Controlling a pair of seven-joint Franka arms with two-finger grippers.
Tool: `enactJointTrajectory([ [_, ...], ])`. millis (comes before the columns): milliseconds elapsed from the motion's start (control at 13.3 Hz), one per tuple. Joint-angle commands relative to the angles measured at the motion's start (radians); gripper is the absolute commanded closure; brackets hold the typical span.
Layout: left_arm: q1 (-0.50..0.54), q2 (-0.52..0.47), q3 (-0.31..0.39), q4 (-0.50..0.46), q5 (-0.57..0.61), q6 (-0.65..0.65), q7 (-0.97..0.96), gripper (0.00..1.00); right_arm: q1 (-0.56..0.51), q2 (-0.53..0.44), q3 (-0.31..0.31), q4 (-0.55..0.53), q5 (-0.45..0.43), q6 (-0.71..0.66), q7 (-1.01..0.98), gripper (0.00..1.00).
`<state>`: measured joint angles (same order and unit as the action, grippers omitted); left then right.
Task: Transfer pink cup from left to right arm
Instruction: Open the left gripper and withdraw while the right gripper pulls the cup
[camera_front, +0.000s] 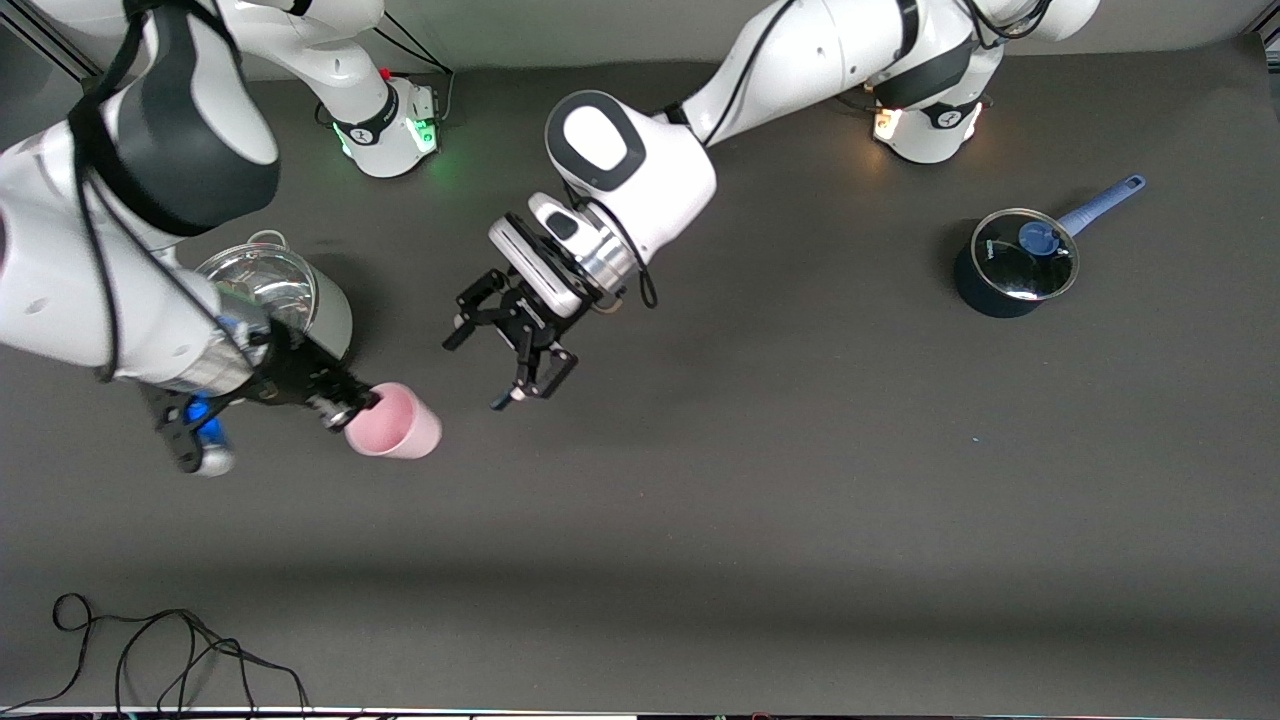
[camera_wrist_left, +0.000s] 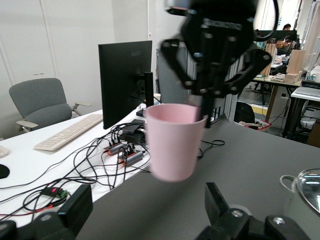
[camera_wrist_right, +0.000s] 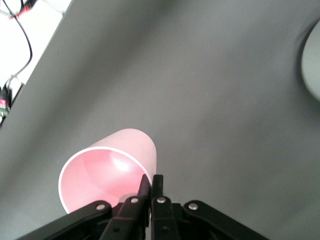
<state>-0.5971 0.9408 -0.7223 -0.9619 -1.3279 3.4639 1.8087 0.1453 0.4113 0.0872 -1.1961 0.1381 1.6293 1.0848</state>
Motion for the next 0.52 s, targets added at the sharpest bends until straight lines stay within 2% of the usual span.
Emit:
enactJointTrajectory([
  [0, 0.098, -0.111, 0.003, -0.177, 0.006, -0.074, -0.028, 0.00, -0.078, 0.020, 0.002, 0.052, -0.080, -0.008, -0.103, 1.00],
  [225, 0.187, -0.172, 0.003, -0.259, 0.004, -0.204, -0.028, 0.00, -0.191, 0.014, 0.002, 0.052, -0.115, -0.009, -0.251, 1.00],
  [450, 0.278, -0.247, 0.004, -0.354, 0.004, -0.330, -0.028, 0.00, -0.278, 0.011, 0.002, 0.046, -0.166, -0.017, -0.582, 1.00],
])
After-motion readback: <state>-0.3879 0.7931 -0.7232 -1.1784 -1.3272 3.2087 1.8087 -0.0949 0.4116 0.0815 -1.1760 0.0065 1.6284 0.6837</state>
